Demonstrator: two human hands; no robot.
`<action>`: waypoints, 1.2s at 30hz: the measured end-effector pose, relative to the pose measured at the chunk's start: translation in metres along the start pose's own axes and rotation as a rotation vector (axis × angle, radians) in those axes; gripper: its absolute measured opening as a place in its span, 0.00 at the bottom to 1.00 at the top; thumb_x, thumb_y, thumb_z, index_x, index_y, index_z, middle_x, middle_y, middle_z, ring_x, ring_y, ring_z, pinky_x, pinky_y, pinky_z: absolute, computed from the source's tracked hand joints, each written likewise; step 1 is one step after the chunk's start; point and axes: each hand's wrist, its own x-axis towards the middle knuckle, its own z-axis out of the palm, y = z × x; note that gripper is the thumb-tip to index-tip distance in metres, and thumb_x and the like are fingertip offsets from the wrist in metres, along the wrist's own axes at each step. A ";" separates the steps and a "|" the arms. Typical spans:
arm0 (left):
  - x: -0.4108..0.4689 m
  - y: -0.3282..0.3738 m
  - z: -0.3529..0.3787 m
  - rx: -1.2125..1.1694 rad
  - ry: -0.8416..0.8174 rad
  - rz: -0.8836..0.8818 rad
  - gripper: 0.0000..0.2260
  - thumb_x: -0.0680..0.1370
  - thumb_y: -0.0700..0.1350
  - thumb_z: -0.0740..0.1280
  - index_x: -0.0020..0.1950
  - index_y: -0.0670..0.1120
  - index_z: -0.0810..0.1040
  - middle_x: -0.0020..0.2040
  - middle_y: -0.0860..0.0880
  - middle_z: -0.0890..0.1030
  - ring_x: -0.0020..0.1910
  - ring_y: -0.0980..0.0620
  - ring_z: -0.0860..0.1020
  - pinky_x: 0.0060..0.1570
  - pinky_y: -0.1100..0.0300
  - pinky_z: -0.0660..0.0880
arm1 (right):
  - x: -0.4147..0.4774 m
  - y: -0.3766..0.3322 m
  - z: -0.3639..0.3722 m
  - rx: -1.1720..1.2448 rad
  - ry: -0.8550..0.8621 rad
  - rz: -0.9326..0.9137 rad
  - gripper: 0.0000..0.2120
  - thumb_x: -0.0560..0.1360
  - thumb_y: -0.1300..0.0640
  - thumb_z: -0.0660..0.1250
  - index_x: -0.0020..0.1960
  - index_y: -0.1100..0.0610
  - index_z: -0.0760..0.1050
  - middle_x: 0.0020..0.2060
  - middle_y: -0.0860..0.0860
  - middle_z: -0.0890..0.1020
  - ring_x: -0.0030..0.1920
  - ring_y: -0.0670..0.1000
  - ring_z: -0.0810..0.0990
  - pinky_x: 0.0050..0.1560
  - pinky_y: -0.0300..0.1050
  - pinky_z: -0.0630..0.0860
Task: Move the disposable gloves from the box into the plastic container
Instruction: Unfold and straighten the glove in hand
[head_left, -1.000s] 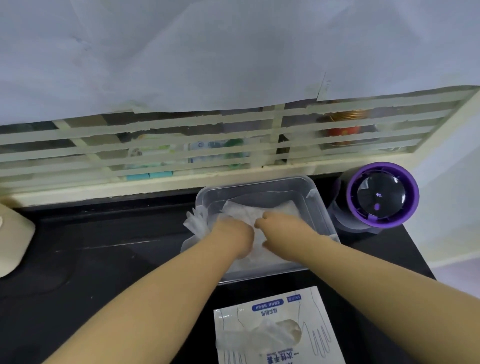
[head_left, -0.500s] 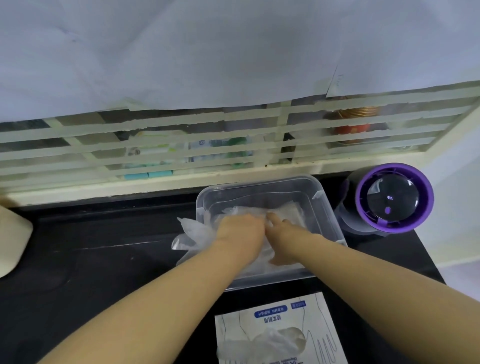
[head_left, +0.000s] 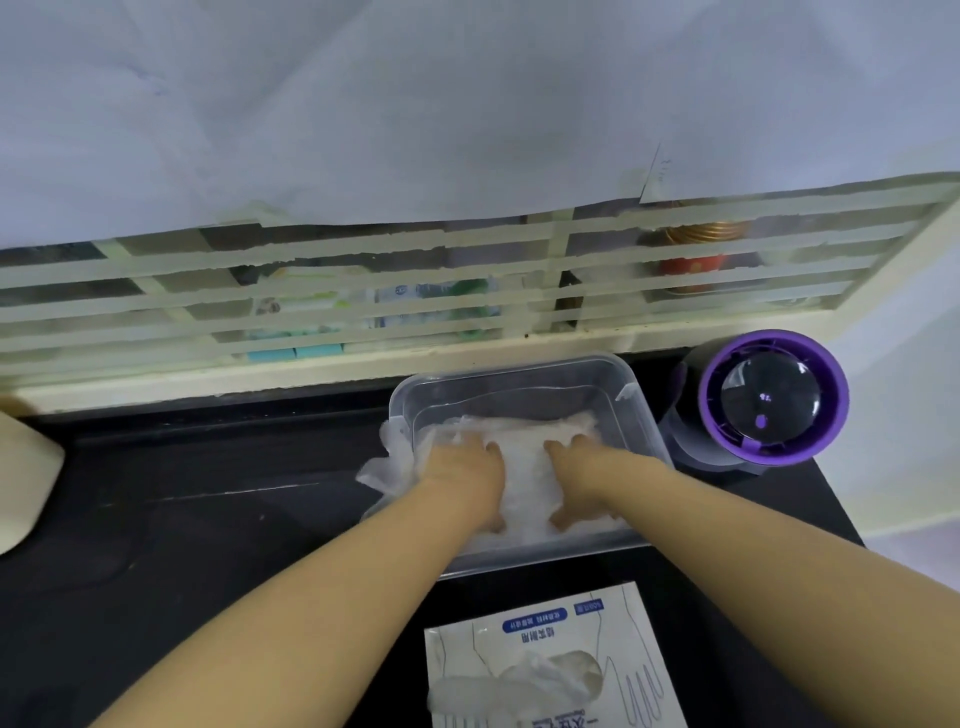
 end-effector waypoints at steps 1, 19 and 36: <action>-0.009 -0.006 -0.007 -0.069 0.063 0.018 0.32 0.77 0.59 0.66 0.74 0.44 0.62 0.73 0.42 0.65 0.66 0.44 0.71 0.54 0.54 0.70 | -0.008 0.002 -0.006 0.018 0.034 -0.041 0.42 0.74 0.46 0.70 0.78 0.56 0.50 0.72 0.57 0.63 0.65 0.58 0.71 0.60 0.48 0.73; -0.130 -0.059 -0.080 -1.997 0.440 0.462 0.25 0.81 0.38 0.57 0.78 0.51 0.59 0.66 0.50 0.68 0.69 0.51 0.67 0.65 0.53 0.69 | -0.125 -0.030 -0.041 1.086 0.291 -0.564 0.33 0.66 0.44 0.72 0.68 0.47 0.66 0.57 0.48 0.78 0.56 0.45 0.78 0.58 0.41 0.75; -0.129 -0.071 -0.069 -1.495 0.726 0.170 0.09 0.77 0.43 0.70 0.56 0.49 0.80 0.47 0.47 0.84 0.42 0.55 0.81 0.46 0.62 0.79 | -0.129 0.005 -0.044 0.841 0.537 -0.374 0.26 0.75 0.50 0.68 0.71 0.48 0.66 0.62 0.46 0.75 0.57 0.48 0.77 0.58 0.44 0.77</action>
